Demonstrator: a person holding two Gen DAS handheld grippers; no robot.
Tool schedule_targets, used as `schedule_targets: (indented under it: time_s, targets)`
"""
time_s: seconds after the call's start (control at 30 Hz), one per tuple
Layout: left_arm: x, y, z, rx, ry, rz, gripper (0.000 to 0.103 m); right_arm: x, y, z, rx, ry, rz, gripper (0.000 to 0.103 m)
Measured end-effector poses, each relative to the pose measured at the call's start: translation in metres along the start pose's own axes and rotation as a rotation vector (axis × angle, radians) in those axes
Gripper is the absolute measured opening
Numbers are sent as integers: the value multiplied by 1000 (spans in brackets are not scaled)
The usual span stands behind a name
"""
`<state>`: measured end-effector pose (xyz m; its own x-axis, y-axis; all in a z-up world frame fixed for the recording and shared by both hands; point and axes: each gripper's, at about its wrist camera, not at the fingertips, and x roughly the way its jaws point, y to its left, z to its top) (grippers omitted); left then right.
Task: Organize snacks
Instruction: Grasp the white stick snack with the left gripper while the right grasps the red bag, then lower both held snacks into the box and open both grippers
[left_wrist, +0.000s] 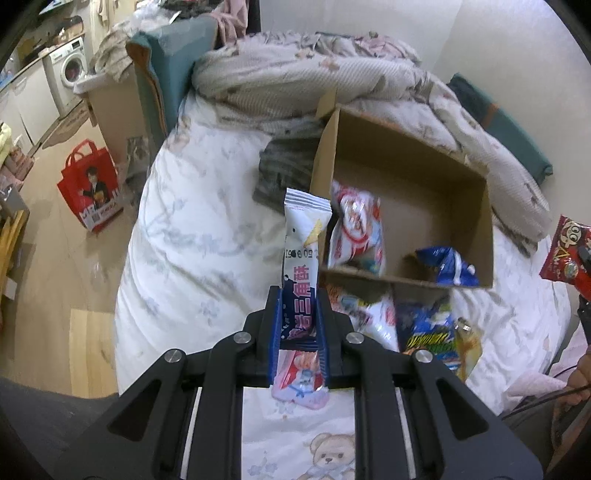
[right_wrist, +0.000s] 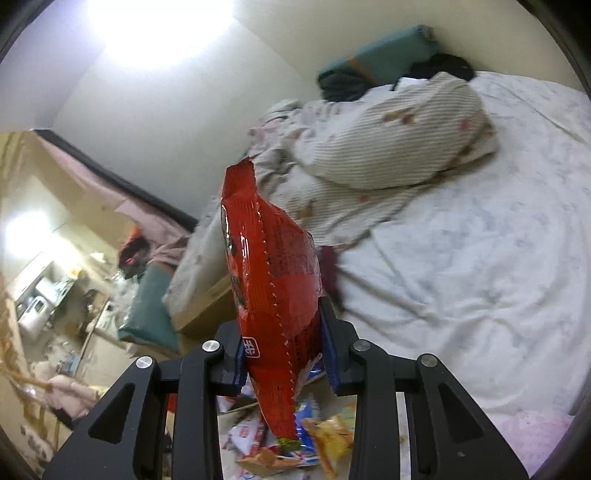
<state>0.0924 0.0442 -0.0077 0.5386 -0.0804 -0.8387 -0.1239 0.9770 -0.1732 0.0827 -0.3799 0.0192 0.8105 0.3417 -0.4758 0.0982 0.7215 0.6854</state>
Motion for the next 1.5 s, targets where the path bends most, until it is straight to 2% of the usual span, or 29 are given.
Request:
schedule_targets:
  time_s: [0.2, 0.37, 0.5, 0.63, 0.73, 0.87, 1.03, 1.33, 1.4, 1.5]
  targets:
    - [-3, -24, 27, 69, -36, -21, 14, 32, 27, 4, -65, 74, 60, 34]
    - [7, -53, 50, 137, -46, -55, 14, 57, 49, 1, -152, 129, 38, 34]
    - [21, -77, 64, 191, -50, -67, 14, 85, 64, -6, -240, 181, -20, 34]
    - [39, -94, 70, 236, -45, -74, 14, 119, 76, -17, -368, 256, -132, 34]
    - [62, -101, 70, 268, -10, -142, 14, 140, 76, -27, -417, 308, -178, 34]
    - [85, -97, 66, 255, 11, -132, 14, 155, 78, -39, -500, 328, -245, 34]
    - [96, -94, 64, 245, 16, -131, 14, 161, 74, -44, -527, 337, -286, 34]
    - [99, -100, 63, 284, -8, -117, 14, 179, 52, -43, -472, 394, -379, 34]
    - [102, -99, 63, 275, 6, -122, 14, 182, 49, -44, -474, 403, -404, 34]
    - [104, -98, 62, 270, 14, -121, 14, 182, 43, -43, -446, 419, -402, 34]
